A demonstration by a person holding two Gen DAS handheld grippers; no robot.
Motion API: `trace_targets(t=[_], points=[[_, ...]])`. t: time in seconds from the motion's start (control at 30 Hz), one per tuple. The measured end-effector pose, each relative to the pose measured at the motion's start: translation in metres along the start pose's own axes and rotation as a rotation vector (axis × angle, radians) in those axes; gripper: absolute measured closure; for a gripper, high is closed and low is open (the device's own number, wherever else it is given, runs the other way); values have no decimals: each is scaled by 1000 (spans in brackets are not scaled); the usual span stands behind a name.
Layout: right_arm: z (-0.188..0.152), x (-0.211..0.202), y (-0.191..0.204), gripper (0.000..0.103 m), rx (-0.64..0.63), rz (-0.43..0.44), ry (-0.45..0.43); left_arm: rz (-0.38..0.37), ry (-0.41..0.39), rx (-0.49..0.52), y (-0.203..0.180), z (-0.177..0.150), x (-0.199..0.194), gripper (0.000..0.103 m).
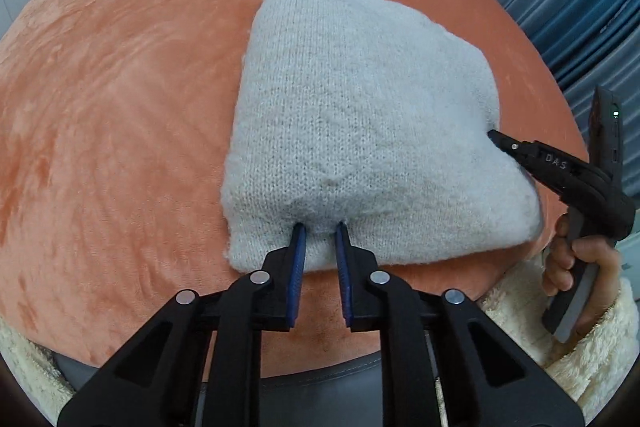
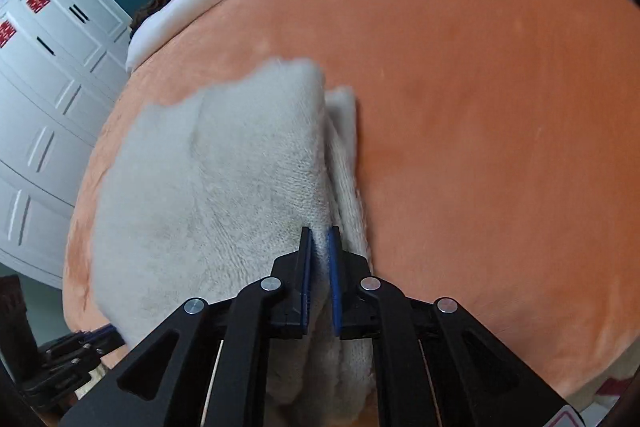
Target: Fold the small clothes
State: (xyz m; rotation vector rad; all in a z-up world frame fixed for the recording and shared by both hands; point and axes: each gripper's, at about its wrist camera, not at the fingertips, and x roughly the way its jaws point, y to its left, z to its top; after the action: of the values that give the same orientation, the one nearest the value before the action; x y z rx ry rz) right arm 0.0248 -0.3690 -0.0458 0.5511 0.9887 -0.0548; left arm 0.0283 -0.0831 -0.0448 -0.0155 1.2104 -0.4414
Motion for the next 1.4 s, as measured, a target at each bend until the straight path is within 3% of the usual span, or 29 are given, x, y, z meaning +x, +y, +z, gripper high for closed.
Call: trace_targets(t=[0.07, 0.17, 0.23, 0.27, 0.37, 0.43, 0.47, 0.5, 0.6, 0.7, 0.8, 0.9, 0.93, 0.97, 1.1, 1.17, 1.27, 1.4], points=[[5, -24, 2, 93, 58, 78, -49, 34, -9, 34, -5, -2, -1, 88], [-1, -61, 14, 84, 44, 117, -99, 31, -12, 27, -3, -4, 0, 88], [-15, -75, 20, 78, 17, 137, -84, 32, -13, 27, -5, -2, 1, 88], [-24, -77, 22, 70, 8, 145, -64, 36, -17, 34, -8, -2, 1, 88], [-48, -64, 31, 61, -32, 109, 5, 48, -28, 46, -10, -6, 1, 88], [-54, -51, 34, 66, -37, 78, 39, 55, -25, 45, -12, -6, 2, 88], [-56, -48, 35, 85, -27, 70, 41, 61, -21, 48, -13, -7, 4, 88], [-56, -51, 36, 89, -22, 77, 25, 68, -17, 54, -14, -7, 4, 88], [-49, -79, 35, 92, -11, 79, -87, 73, -9, 57, -14, -6, 3, 87], [-51, -73, 17, 94, 25, 29, -52, 79, -11, 57, -17, -6, 4, 87], [-66, -30, 10, 93, 3, -38, 80, 79, -8, 45, -16, -7, 7, 87], [-60, -45, 18, 87, 17, -28, 53, 88, -12, 59, -18, -7, 5, 87], [-57, -55, 20, 81, 35, -22, 32, 87, -11, 59, -18, -8, 4, 87], [-54, -62, 24, 75, 41, -10, 15, 79, -19, 61, -19, -9, 0, 87], [-32, -88, 39, 73, -7, -41, -65, 13, -81, 77, -24, -13, -28, 87], [-16, -84, 40, 63, -4, -5, -65, -9, -112, 53, -24, -10, -39, 86], [9, -53, 41, 62, -16, -25, -48, -5, -133, 46, -25, 1, -42, 78], [29, 4, 45, 61, -33, -47, 62, 17, -97, 21, -21, 12, -26, 78]])
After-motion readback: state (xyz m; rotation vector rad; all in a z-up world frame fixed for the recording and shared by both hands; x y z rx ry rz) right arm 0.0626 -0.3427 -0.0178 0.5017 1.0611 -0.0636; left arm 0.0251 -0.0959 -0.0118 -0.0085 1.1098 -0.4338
